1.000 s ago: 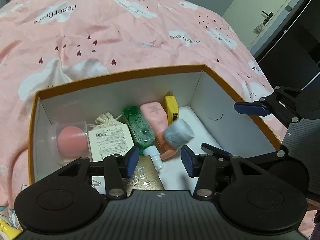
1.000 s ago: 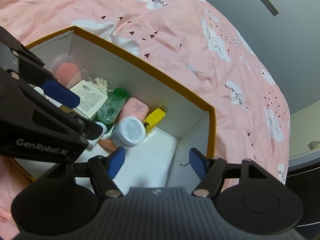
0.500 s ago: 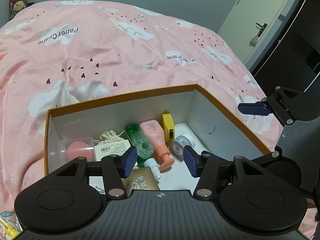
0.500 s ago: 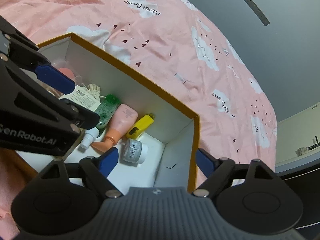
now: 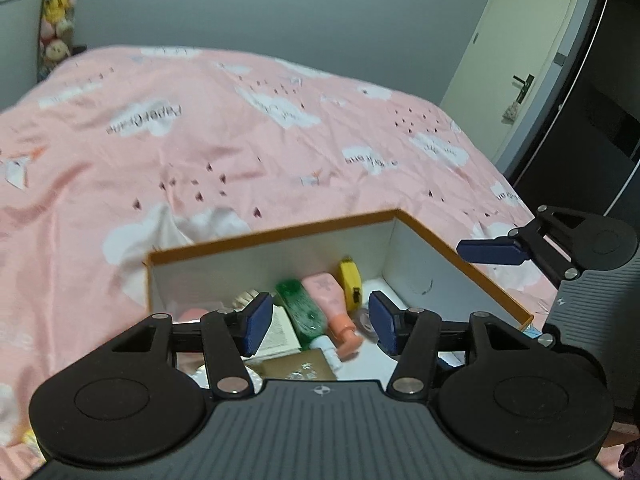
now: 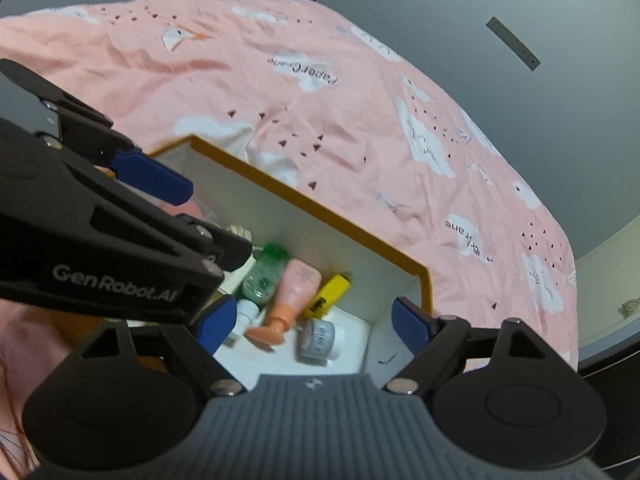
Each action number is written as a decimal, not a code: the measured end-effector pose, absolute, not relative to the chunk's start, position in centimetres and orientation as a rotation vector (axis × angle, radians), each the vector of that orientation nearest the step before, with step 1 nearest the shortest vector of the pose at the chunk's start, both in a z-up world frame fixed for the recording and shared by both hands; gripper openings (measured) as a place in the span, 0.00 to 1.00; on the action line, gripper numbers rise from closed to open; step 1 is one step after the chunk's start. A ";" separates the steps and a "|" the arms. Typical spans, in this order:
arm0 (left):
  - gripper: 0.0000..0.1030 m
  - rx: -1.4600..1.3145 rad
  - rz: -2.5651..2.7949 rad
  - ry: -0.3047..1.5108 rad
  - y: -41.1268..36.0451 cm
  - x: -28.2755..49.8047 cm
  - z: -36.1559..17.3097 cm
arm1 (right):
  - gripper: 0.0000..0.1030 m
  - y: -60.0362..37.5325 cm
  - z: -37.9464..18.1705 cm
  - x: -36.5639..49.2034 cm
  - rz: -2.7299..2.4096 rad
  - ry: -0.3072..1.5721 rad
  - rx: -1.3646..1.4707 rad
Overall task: Organize rigid objects
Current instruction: 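Withdraw both tools from the box back toward the remaining items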
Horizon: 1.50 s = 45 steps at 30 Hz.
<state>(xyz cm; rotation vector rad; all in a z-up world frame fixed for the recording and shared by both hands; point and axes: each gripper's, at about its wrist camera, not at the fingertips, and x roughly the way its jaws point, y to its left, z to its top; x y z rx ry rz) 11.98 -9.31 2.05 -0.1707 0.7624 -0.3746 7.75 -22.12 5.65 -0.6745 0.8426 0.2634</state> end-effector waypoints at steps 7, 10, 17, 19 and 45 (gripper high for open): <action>0.62 -0.127 -0.326 0.697 -7.6 9.3 3.7 | 0.81 -21.4 7.1 6.4 0.294 0.793 -0.529; 0.62 -0.124 -0.320 0.668 -6.5 8.0 4.7 | 0.81 -20.8 7.4 5.4 0.311 0.749 -0.484; 0.62 -0.123 -0.250 0.643 -3.5 5.7 5.4 | 0.81 -18.5 7.2 3.3 0.381 0.688 -0.401; 0.62 -0.126 -0.224 0.650 -2.5 5.1 5.1 | 0.81 -17.8 7.1 2.9 0.410 0.679 -0.388; 0.60 -0.083 -0.136 1.078 7.0 -0.9 -3.8 | 0.53 -7.4 0.6 -3.0 0.835 0.805 -0.639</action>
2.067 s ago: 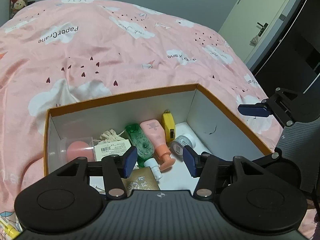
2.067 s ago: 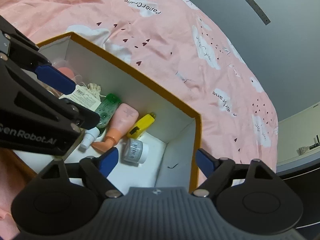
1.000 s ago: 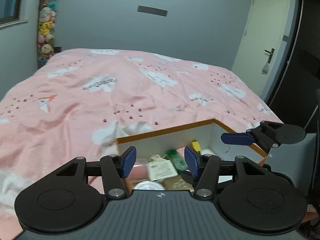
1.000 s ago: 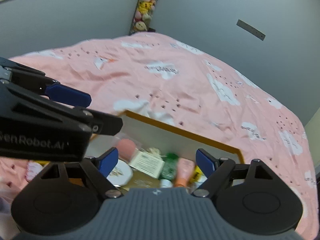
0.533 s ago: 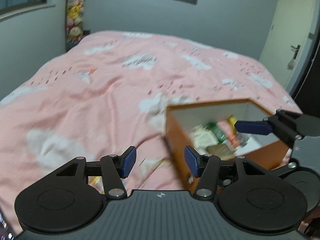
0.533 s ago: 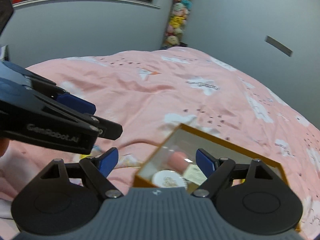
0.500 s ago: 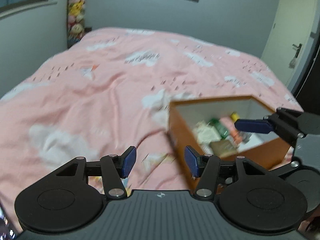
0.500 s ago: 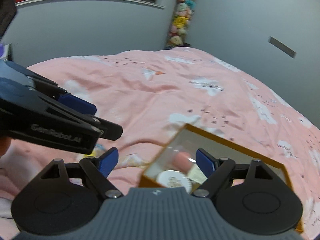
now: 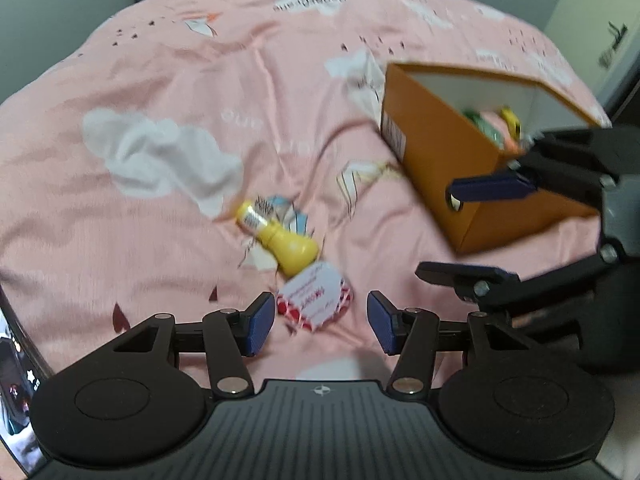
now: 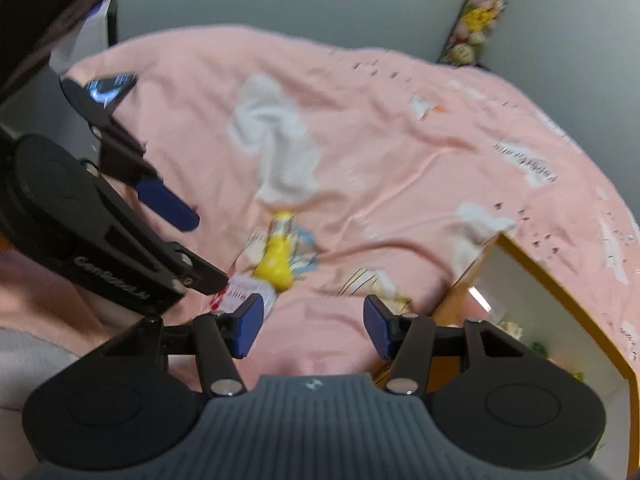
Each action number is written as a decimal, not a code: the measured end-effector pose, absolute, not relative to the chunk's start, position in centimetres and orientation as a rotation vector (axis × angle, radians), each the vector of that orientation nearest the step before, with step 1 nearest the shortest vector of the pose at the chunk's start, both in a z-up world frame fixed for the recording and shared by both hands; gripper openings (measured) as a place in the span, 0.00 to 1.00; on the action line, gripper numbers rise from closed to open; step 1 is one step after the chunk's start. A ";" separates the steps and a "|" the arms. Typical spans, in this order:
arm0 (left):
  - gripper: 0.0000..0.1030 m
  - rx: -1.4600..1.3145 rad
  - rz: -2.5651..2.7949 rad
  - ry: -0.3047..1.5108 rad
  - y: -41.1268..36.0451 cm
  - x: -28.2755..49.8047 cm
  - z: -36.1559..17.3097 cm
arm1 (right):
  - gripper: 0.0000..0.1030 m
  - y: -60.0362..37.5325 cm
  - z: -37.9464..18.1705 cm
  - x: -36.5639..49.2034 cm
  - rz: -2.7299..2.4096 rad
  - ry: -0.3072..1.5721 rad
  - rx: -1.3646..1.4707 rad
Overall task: Organize rigid objects
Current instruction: 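Withdraw both tools from the box back toward the remaining items, then close the right tool on the red-and-white tin while the left tool approaches the yellow bottle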
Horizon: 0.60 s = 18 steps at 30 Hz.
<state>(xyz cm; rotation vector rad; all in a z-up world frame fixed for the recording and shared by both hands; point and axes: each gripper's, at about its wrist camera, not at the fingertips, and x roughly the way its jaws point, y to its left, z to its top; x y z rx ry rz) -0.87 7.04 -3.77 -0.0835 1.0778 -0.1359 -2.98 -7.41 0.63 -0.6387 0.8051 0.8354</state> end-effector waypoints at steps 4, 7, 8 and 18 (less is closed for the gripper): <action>0.60 -0.054 -0.190 1.116 7.2 -1.3 -4.6 | 0.53 -6.6 -0.6 -2.3 0.869 0.875 -0.675; 0.60 -0.027 -0.219 1.124 7.5 -1.6 -4.8 | 0.53 -6.0 -1.3 -1.9 0.893 0.893 -0.700; 0.60 -0.033 -0.222 1.126 7.7 -1.6 -4.9 | 0.53 -5.8 -1.4 -1.8 0.903 0.897 -0.708; 0.60 -0.044 -0.213 1.089 10.0 -0.7 -4.0 | 0.59 -3.7 -3.3 -0.1 0.999 0.956 -0.738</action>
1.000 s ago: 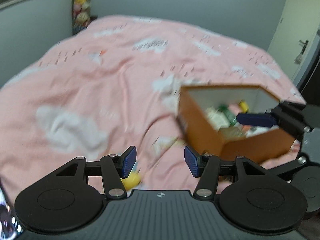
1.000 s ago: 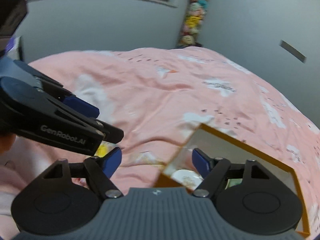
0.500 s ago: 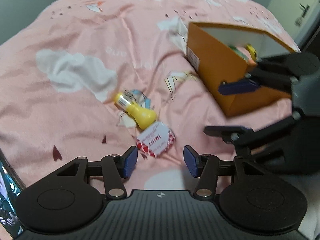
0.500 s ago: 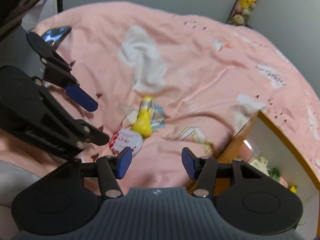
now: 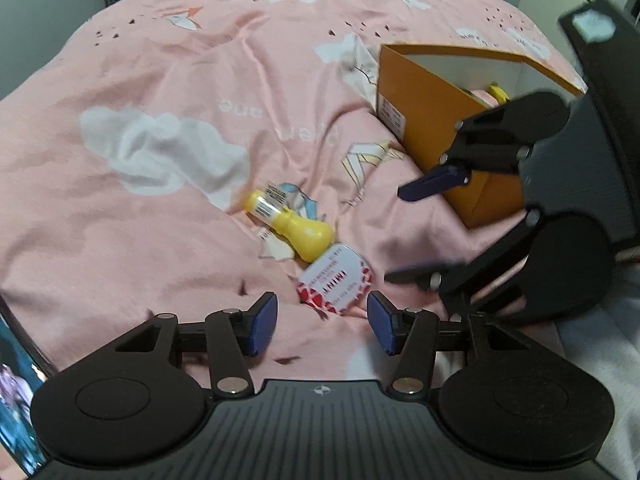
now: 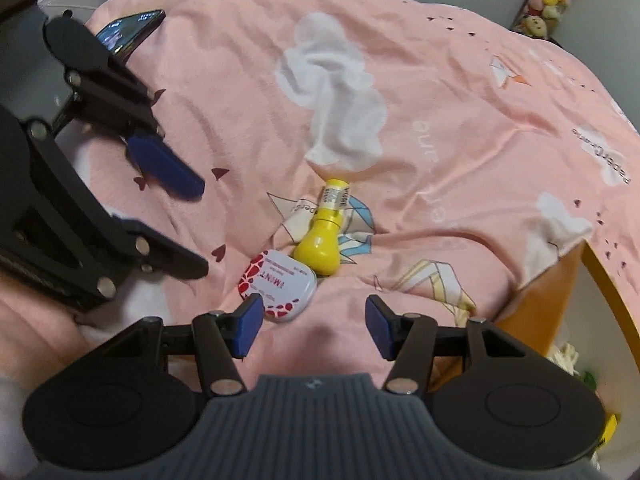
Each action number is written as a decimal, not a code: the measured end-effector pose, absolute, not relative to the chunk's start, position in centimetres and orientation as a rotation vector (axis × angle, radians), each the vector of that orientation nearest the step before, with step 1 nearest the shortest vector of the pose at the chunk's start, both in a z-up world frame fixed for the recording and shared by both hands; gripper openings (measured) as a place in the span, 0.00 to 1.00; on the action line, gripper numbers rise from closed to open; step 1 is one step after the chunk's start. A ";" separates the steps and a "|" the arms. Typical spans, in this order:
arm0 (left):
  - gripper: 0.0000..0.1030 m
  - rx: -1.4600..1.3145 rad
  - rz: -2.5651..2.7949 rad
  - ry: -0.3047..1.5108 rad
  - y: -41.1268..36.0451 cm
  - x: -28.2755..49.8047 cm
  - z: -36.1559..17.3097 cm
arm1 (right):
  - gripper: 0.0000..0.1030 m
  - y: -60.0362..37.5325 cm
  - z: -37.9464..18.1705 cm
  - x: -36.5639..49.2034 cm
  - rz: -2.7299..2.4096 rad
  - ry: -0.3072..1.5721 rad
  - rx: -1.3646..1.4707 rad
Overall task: Organize rigid objects
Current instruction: 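Close the right tool on the red-and-white tin while the left tool approaches the yellow bottle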
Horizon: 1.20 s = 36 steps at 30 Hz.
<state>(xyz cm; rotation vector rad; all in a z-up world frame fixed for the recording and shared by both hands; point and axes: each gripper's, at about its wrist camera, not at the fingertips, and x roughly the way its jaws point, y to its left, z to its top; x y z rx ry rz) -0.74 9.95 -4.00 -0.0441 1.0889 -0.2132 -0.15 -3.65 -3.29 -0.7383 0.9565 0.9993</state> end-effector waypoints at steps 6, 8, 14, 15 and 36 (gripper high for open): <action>0.60 -0.029 -0.197 1.090 10.1 0.0 -4.0 | 0.63 -1.9 -5.5 0.2 1.086 1.031 -0.748; 0.60 -0.009 -0.184 1.097 9.8 0.2 -4.3 | 0.63 -1.3 -6.3 0.4 1.091 1.045 -0.761; 0.59 0.018 -0.158 1.116 9.4 0.3 -5.2 | 0.60 -0.2 -8.1 1.6 1.075 1.117 -0.727; 0.59 0.020 -0.156 1.118 9.4 0.4 -5.3 | 0.59 -0.2 -8.4 1.9 1.074 1.140 -0.709; 0.60 -0.015 -0.150 1.115 9.6 0.4 -5.7 | 0.18 -1.8 -6.7 2.8 1.040 1.190 -0.549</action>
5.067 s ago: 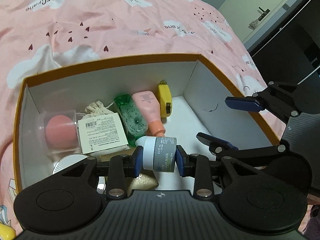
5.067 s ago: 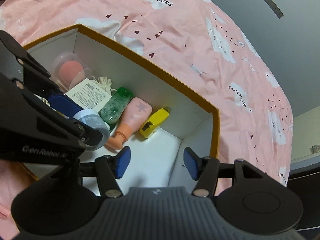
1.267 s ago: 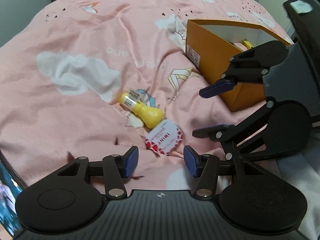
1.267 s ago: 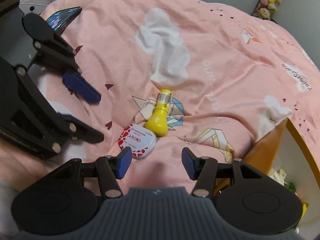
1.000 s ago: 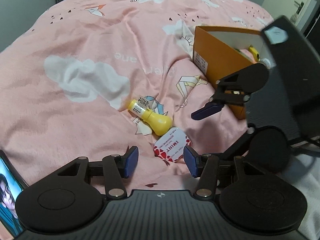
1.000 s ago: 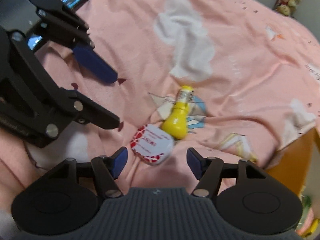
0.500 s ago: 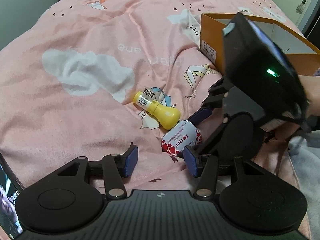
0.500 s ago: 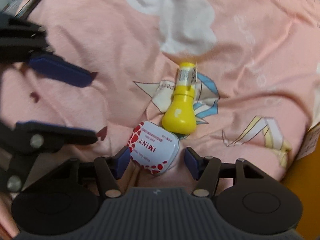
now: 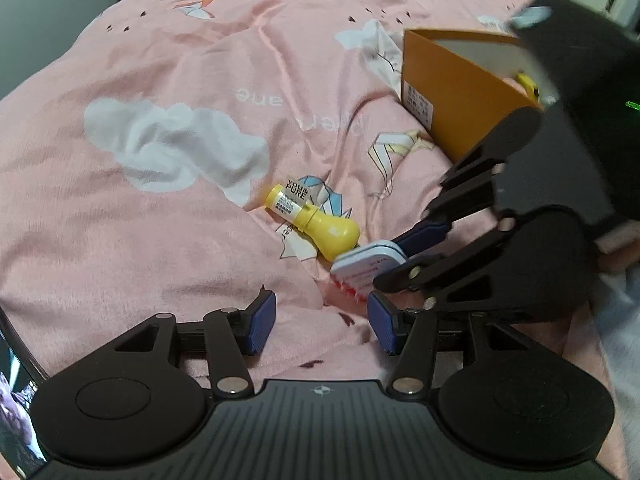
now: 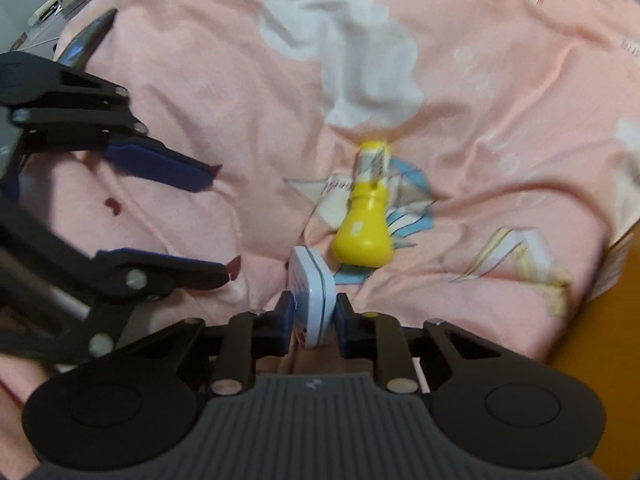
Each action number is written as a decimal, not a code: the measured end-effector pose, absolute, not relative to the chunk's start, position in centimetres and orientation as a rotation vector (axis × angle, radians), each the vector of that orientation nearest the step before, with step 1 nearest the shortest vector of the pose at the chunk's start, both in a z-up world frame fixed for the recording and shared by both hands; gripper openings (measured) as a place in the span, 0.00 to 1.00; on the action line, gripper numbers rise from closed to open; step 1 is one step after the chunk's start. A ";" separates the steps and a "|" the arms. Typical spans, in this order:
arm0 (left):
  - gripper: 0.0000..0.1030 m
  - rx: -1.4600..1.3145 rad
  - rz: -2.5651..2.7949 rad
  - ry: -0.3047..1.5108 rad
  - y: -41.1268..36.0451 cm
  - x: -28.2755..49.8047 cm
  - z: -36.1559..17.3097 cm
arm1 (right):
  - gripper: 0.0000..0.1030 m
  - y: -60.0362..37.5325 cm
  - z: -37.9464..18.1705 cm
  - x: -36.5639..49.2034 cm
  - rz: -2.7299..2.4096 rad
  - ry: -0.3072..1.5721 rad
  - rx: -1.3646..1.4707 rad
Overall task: Organize rigid objects
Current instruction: 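Close the right tool on the red-and-white tin while the left tool approaches the yellow bottle, then close the left tool on the yellow PURE bottle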
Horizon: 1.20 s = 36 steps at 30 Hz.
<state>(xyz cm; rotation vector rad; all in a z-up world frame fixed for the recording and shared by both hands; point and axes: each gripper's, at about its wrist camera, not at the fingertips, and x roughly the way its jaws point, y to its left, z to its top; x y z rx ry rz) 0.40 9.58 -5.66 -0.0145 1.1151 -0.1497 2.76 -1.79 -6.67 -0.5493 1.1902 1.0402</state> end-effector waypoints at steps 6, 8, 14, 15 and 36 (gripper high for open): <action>0.60 -0.190 -0.077 1.106 10.6 1.7 -5.5 | 0.16 -3.1 -2.6 3.0 0.984 1.065 -0.561; 0.60 -0.257 -0.037 1.096 10.8 2.4 -5.5 | 0.16 -3.5 -1.6 3.3 0.955 1.023 -0.574; 0.60 -0.421 0.090 1.077 10.7 4.9 -6.4 | 0.16 -3.8 -0.2 4.8 0.863 0.921 -0.644; 0.60 -0.431 0.121 1.074 10.6 5.0 -6.7 | 0.16 -3.8 -0.1 5.1 0.856 0.915 -0.646; 0.30 -0.483 0.251 1.141 10.4 9.9 -12.5 | 0.16 -3.2 -2.9 7.5 0.812 0.957 -0.698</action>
